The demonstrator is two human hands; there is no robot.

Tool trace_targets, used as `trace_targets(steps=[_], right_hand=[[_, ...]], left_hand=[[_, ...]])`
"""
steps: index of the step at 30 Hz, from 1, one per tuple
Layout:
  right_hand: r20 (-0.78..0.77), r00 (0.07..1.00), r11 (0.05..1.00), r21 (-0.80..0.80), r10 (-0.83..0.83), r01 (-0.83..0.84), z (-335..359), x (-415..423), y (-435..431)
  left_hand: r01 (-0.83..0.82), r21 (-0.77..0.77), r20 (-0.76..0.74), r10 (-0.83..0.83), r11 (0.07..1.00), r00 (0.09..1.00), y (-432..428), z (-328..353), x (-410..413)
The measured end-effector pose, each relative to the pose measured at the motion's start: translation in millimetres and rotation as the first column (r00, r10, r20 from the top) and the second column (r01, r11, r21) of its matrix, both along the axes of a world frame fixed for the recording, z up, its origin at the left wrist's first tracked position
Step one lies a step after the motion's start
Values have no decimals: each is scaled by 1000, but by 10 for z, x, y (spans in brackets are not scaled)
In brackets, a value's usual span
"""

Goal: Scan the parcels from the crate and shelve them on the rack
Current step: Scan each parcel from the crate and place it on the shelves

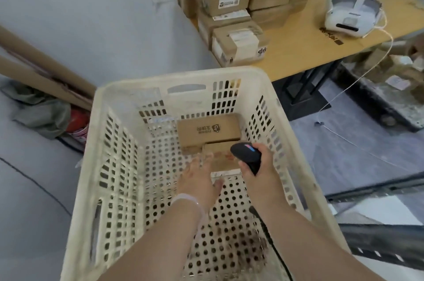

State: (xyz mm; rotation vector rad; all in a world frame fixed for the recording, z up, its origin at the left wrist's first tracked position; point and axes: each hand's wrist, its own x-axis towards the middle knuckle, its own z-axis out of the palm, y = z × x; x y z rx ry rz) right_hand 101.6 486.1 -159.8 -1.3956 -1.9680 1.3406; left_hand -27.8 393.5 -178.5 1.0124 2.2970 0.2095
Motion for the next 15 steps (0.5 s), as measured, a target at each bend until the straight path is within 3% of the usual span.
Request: trace_targets(steps=[6, 15], right_hand=[[-9, 1000, 1000, -3, 5, -5, -471, -154, 198], [-50, 994, 979, -182, -99, 88, -809, -171, 320]], left_hand=[[-66, -24, 67, 68, 998, 995, 207, -526, -71], [-144, 102, 174, 125, 984, 977, 220, -864, -62]])
